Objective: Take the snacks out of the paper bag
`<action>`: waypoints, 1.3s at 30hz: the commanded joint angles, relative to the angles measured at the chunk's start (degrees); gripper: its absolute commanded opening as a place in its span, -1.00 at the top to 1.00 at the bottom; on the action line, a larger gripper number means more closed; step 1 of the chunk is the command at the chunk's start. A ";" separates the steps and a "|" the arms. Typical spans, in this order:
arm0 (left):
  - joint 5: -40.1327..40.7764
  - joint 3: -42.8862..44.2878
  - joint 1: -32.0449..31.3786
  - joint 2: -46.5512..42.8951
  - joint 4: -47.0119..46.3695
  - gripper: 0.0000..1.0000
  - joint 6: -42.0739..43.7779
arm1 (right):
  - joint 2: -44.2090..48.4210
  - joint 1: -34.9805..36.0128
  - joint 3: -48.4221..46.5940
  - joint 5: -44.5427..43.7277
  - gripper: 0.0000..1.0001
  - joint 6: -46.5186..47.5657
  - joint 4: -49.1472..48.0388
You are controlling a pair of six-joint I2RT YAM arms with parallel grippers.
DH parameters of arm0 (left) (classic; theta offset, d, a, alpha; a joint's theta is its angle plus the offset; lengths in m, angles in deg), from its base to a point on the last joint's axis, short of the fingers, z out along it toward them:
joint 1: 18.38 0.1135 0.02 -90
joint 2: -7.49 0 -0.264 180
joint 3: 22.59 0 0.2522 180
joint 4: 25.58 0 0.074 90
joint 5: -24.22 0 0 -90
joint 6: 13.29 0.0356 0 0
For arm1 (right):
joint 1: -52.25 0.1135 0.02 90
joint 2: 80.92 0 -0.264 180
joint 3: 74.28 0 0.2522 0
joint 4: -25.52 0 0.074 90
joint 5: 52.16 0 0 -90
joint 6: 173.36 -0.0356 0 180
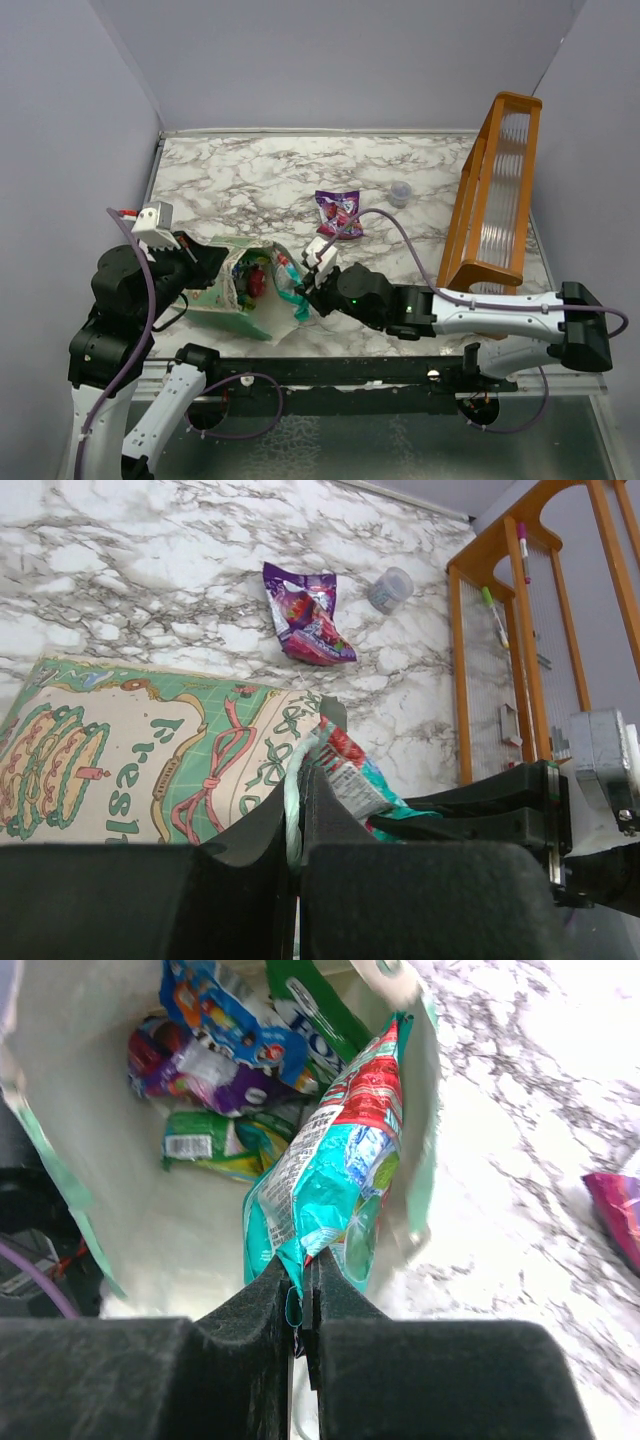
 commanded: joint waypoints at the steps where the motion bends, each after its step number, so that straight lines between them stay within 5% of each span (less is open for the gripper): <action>1: 6.13 2.86 -0.26 -0.25 1.73 1.00 0.17 | 7.88 -0.15 3.29 -2.29 0.97 3.36 0.67; 8: 9.23 3.34 -0.26 -0.14 2.98 1.00 0.99 | 19.22 -0.19 7.68 -3.91 0.97 6.94 2.86; 13: 8.97 3.49 -0.26 0.01 2.77 1.00 1.03 | 20.23 -0.20 6.66 -19.10 0.97 15.62 0.73; 19: 8.02 3.85 -0.26 -0.02 2.56 1.00 0.46 | 9.69 -2.91 3.97 -36.50 0.97 34.08 -8.72; 23: 8.08 4.73 -0.26 0.56 2.60 1.00 0.59 | 4.12 -6.68 -0.81 -35.16 0.97 33.93 -5.81; 27: 7.94 5.03 -0.26 0.21 2.60 1.00 0.21 | 1.30 -11.55 1.43 -28.64 0.97 40.63 -13.94; 32: 6.40 4.85 -0.26 0.32 2.23 1.00 -0.50 | -9.06 -20.79 -3.93 -21.67 0.97 45.14 -7.56; 39: 3.56 2.38 -0.26 -0.43 0.57 1.00 -2.00 | -17.34 -28.67 -1.97 -13.60 0.97 60.35 -14.79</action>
